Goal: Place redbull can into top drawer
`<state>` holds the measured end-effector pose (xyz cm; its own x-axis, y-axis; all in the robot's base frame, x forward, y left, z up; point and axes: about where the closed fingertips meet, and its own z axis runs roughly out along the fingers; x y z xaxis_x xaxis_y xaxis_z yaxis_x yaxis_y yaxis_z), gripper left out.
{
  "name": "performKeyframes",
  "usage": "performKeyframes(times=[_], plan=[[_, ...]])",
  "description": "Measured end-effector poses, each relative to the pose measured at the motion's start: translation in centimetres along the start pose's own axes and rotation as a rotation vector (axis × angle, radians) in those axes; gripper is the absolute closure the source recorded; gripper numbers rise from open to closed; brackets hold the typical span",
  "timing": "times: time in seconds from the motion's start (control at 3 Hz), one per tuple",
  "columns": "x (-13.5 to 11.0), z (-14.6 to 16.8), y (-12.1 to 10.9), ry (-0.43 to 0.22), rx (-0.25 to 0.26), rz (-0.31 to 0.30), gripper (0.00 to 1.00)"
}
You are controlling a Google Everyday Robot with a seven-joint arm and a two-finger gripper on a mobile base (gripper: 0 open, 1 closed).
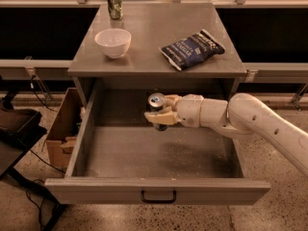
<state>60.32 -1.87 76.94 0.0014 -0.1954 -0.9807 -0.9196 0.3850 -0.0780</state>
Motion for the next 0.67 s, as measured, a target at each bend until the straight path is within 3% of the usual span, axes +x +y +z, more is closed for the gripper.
performKeyframes(times=[0.33,0.67], plan=[[2.69,1.77,-0.06,-0.013,-0.026,-0.041,1.00],[2.87,1.84,-0.03,-0.014,-0.027,-0.041,1.00]])
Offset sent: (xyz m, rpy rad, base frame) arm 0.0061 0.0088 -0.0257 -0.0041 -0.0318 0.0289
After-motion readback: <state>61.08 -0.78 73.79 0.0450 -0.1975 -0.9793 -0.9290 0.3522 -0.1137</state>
